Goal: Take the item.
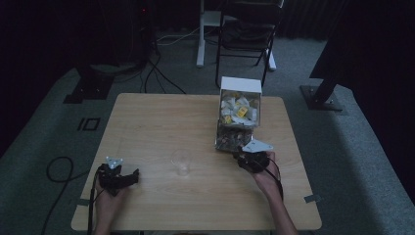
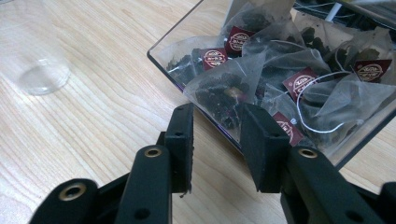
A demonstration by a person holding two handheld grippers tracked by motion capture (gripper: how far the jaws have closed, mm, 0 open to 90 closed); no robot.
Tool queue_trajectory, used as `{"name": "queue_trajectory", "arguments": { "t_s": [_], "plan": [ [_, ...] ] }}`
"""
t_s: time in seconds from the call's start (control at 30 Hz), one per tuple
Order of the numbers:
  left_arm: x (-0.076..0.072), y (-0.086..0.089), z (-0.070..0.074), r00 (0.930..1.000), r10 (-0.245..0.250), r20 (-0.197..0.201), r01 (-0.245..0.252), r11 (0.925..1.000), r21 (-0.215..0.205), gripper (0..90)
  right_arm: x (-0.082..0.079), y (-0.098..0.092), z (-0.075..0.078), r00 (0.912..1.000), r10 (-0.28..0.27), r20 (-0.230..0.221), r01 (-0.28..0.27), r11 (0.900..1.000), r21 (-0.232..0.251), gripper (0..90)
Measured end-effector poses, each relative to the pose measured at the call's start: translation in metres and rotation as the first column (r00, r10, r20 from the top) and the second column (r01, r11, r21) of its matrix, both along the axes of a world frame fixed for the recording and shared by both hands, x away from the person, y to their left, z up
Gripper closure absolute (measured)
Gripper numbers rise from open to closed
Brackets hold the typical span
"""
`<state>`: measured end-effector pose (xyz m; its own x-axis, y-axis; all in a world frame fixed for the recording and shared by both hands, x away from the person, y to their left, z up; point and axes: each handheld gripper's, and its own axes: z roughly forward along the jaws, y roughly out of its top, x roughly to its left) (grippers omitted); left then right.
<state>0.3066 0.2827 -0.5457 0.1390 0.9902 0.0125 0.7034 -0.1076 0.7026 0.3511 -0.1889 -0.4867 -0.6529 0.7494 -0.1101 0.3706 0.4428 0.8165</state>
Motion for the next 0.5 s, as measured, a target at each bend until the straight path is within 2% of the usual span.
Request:
{"name": "queue_trajectory", "arguments": {
  "t_s": [0.13, 0.17, 0.27, 0.37, 0.5],
  "plan": [
    [0.000, 0.000, 0.000, 1.0000, 0.000, 0.000, 0.000, 1.0000, 0.000, 9.8, 0.000, 0.002, 0.002, 1.0000, 0.000, 0.008, 0.000, 1.000, 0.004, 60.1],
    [0.000, 0.000, 0.000, 1.0000, 0.000, -0.001, 0.000, 1.0000, 0.000, 9.8, 0.002, 0.006, 0.003, 0.9998, -0.009, 0.017, 0.009, 1.000, -0.003, 55.8],
    [0.000, 0.000, 0.000, 1.0000, 0.000, 0.000, 0.000, 1.0000, 0.000, 9.8, 0.006, 0.012, 0.005, 0.9996, -0.018, 0.022, 0.018, 1.000, -0.017, 52.7],
    [0.000, 0.000, 0.000, 1.0000, 0.000, 0.000, 0.000, 1.0000, 0.000, 9.8, 0.008, 0.014, 0.005, 0.9994, -0.024, 0.025, 0.025, 0.999, -0.026, 53.1],
    [0.000, 0.000, 0.000, 1.0000, 0.000, 0.000, 0.000, 1.0000, 0.000, 9.8, 0.011, 0.015, 0.007, 0.9986, -0.045, 0.028, 0.046, 0.999, -0.015, 59.8]
  ]
}}
